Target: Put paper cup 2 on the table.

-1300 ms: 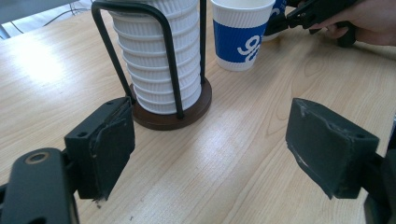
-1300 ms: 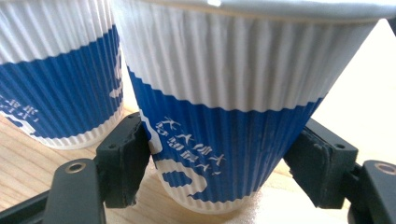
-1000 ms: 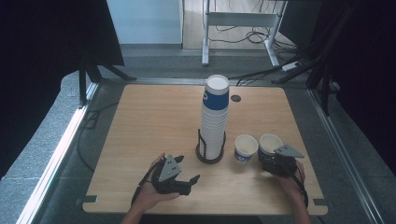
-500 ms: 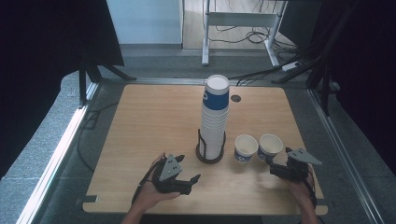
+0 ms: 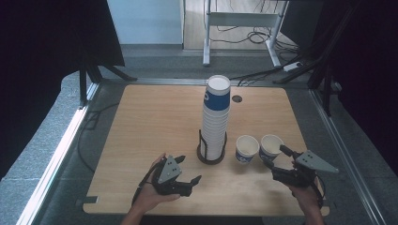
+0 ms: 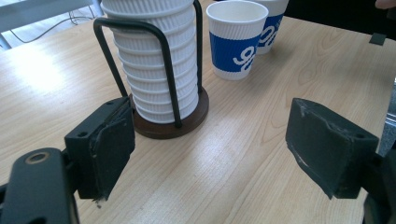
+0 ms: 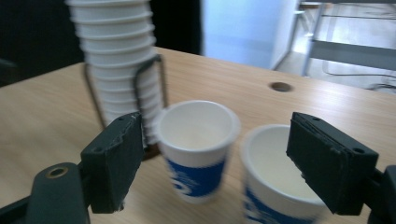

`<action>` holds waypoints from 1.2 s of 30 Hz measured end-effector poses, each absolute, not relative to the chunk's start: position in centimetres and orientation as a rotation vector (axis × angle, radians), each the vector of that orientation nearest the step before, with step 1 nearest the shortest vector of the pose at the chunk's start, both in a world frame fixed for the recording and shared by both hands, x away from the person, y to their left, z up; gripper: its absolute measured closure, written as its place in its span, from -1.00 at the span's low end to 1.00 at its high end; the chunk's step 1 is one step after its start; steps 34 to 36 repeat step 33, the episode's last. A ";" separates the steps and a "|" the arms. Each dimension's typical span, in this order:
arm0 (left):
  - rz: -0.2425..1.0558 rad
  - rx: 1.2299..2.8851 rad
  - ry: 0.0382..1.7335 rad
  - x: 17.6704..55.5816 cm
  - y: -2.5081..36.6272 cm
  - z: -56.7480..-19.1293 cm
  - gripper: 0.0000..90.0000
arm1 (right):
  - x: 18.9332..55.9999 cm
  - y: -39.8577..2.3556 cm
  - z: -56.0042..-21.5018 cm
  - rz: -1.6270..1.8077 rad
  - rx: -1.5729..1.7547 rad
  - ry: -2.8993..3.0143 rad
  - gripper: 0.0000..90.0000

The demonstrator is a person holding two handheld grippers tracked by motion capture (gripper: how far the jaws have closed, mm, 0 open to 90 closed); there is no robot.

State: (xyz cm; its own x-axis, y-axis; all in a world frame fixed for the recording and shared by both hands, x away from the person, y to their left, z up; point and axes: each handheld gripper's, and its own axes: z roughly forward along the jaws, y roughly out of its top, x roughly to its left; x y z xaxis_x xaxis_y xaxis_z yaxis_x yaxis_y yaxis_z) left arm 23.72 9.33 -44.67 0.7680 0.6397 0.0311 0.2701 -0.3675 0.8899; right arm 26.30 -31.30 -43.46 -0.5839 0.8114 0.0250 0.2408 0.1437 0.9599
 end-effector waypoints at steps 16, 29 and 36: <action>0.465 1.950 0.693 23.7 9.5 -44.5 -0.64 | 26.0 -22.4 -45.3 1.646 0.833 2.171 -0.53; 0.467 1.949 0.695 23.9 9.6 -44.4 -0.64 | 26.1 -20.7 -46.4 1.602 0.794 2.216 -0.53; 0.457 1.938 0.713 24.2 9.6 -44.4 -0.64 | 26.2 -21.0 -46.4 1.628 0.801 2.209 -0.56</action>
